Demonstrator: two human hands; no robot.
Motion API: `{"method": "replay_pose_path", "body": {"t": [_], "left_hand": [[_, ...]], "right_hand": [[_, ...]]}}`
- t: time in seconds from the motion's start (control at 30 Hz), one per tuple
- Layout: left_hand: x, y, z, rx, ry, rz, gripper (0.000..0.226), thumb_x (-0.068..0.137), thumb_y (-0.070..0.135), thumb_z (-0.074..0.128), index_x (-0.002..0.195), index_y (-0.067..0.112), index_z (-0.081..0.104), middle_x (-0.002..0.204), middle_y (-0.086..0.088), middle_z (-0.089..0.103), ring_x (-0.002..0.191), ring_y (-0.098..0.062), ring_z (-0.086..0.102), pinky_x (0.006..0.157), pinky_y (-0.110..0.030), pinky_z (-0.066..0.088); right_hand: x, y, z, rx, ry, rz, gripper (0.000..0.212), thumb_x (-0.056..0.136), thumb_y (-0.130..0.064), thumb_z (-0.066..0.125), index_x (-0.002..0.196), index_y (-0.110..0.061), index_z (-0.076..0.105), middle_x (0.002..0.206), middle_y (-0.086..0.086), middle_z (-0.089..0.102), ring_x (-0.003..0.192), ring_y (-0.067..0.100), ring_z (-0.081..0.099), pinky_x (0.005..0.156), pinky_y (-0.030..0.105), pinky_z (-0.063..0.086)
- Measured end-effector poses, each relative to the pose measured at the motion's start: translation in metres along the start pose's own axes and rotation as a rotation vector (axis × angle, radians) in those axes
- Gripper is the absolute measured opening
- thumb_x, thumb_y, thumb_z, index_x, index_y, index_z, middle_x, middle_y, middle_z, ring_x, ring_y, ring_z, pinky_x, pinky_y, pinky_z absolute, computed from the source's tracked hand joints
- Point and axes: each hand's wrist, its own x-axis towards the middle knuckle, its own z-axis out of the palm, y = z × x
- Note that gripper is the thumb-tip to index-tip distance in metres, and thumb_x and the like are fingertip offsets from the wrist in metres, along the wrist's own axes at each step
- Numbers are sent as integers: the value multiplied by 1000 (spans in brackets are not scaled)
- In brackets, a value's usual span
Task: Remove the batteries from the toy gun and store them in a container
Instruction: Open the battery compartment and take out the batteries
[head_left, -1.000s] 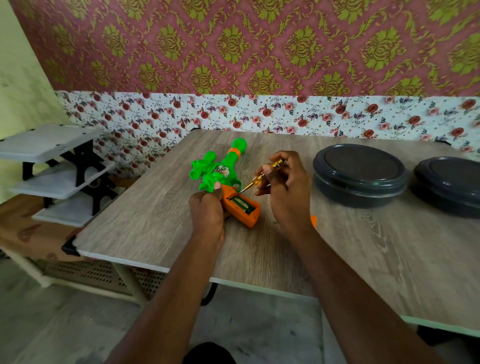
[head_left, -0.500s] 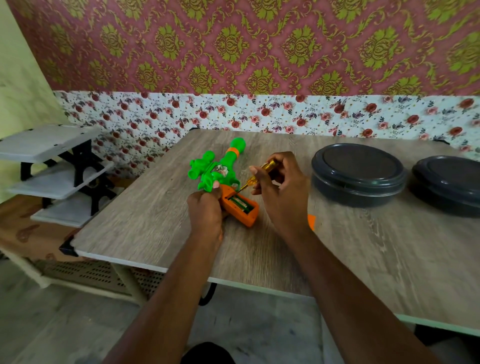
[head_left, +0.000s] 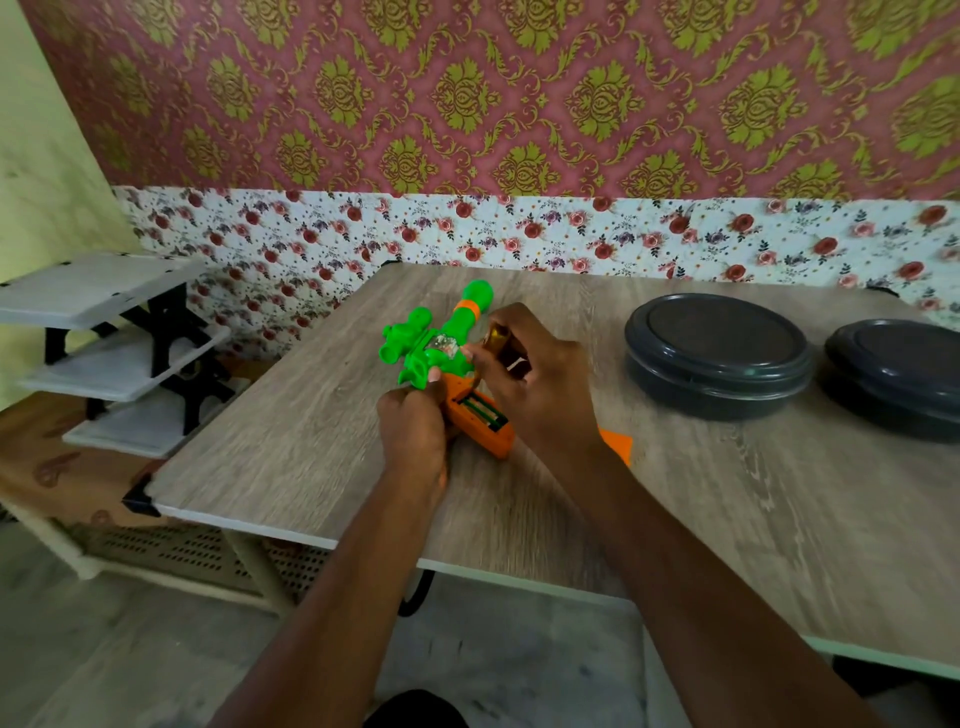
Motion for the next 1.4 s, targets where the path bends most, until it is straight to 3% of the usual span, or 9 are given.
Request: {"method": "replay_pose_path", "body": {"t": [0.13,0.27,0.33,0.57,0.93,1.1,1.2,1.33,1.4], "left_hand": [[1,-1,1,-26,7,-1,19,103,10,61,87,3,69,88,-23,64,83,-33,62,80,-50,57],[3,-3,1,-73,5,-14,19,105,10,60,90,3,67,92,-23,64,86,-32,61,81,-49,56],[4,-4,1,-89,7,-19,19,105,10,59,90,2,67,93,-23,64,87,-33,61,85,-53,57],[4,-3,0,-76,3,-28,18,104,12,61,90,3,68,96,-25,65,89,-36,65,91,-68,56],[3,-1,1,-33,0,-28,25,107,12,58,85,4,66,83,-18,68,86,-36,66,92,-65,57],[2,-1,2,-37,7,-20,24,107,12,57,86,3,64,79,-15,66,72,-29,65,84,-54,60],[1,-1,2,-13,5,-1,22,107,11,57,88,3,65,80,-17,66,73,-30,65,74,-44,61],[1,-2,2,-22,-5,7,19,106,10,57,98,-3,67,92,-24,65,85,-34,64,85,-58,59],[1,-2,1,-18,-4,9,19,106,11,57,102,-5,67,89,-24,64,80,-33,65,81,-54,60]], "right_hand": [[14,4,0,-38,-50,-6,24,93,-22,75,106,-6,63,70,1,65,54,11,60,52,15,46],[22,5,5,-32,-96,-16,24,94,-20,74,107,-5,61,66,6,62,51,18,59,49,27,47],[25,5,8,-42,-102,-25,24,93,-19,75,107,-5,61,64,8,61,50,17,58,47,26,46],[27,9,13,-28,-99,-26,27,93,-23,73,107,-3,61,73,14,69,61,26,70,53,41,56],[30,7,14,-16,-111,5,25,94,-23,73,106,-4,60,73,13,70,62,24,71,55,40,57],[13,9,8,-23,-22,1,25,96,-24,71,103,-4,59,65,8,64,53,21,64,49,41,50],[1,10,4,9,33,43,25,97,-26,71,103,-5,58,66,6,62,55,24,66,50,44,51],[-3,5,3,18,54,30,25,95,-22,72,101,-2,59,69,6,62,54,24,65,48,44,51],[-4,3,2,8,52,3,25,96,-21,72,101,0,59,70,6,63,54,23,64,48,44,51]]}}
